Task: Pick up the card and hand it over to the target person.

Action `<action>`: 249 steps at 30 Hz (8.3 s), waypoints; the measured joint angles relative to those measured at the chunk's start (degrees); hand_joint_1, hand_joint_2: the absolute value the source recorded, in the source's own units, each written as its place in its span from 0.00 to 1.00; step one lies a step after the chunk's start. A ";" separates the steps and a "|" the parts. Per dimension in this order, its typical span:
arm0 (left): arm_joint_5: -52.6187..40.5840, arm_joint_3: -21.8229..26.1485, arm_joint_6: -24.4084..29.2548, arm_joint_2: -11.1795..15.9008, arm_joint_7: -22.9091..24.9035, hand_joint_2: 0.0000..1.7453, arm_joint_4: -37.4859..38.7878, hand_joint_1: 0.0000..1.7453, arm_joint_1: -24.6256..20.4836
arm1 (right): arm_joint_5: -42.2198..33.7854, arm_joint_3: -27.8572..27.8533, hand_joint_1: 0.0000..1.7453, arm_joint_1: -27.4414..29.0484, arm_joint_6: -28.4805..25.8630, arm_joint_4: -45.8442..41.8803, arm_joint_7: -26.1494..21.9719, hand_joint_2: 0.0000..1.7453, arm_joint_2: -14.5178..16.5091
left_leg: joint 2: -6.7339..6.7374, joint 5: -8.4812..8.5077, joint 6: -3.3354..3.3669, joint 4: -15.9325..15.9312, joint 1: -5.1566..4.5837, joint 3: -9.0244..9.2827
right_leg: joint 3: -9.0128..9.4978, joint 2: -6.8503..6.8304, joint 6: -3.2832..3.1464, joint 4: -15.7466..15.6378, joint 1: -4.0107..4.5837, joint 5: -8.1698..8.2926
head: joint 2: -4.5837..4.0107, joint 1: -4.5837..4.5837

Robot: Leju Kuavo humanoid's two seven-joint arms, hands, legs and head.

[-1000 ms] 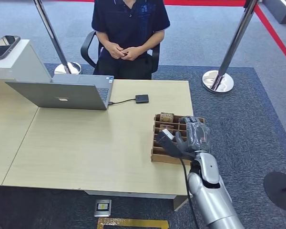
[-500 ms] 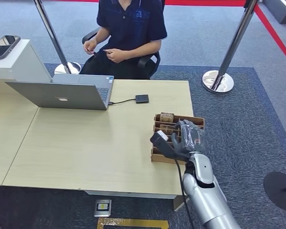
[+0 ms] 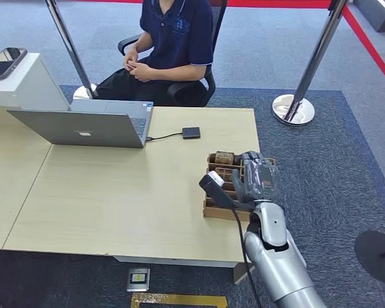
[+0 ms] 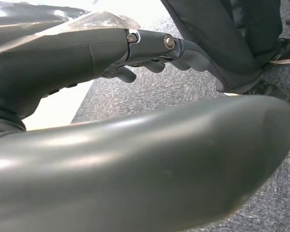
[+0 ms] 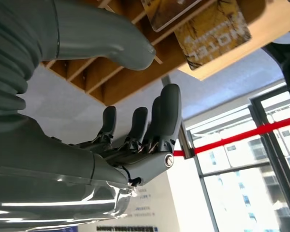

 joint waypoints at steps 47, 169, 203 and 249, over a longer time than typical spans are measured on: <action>-0.03 -0.18 0.08 -0.27 -0.03 0.00 -0.08 0.00 -0.08 | 3.90 3.84 0.44 -4.26 2.99 8.22 3.25 1.00 1.99 | 0.07 -0.02 0.00 0.00 0.00 0.02 | 0.01 0.09 0.00 0.01 0.00 0.01 | 0.00 0.00; 0.23 -0.22 1.33 -0.17 0.26 0.00 -0.03 0.00 -0.31 | 1.96 7.11 0.78 -10.46 5.04 -0.20 2.02 1.00 3.37 | 0.04 0.03 0.01 0.04 0.00 0.00 | -0.01 0.04 0.00 0.06 0.00 0.05 | 0.00 0.00; -2.43 -2.63 -0.07 0.33 0.47 0.00 0.20 0.00 -0.45 | 4.87 2.35 0.58 -27.98 5.73 33.21 8.65 1.00 14.04 | -0.04 0.09 -0.01 0.04 0.02 -0.02 | 0.00 -0.05 -0.03 0.09 0.02 0.07 | 0.00 0.00; -0.53 -0.25 0.33 -0.43 1.71 0.00 -0.32 0.00 -0.18 | -25.33 -77.31 0.00 23.93 -10.85 -15.92 -18.74 0.00 4.04 | -0.29 -0.01 0.11 -0.11 0.03 0.10 | 0.30 -0.25 0.10 -0.39 0.03 0.03 | 0.00 0.00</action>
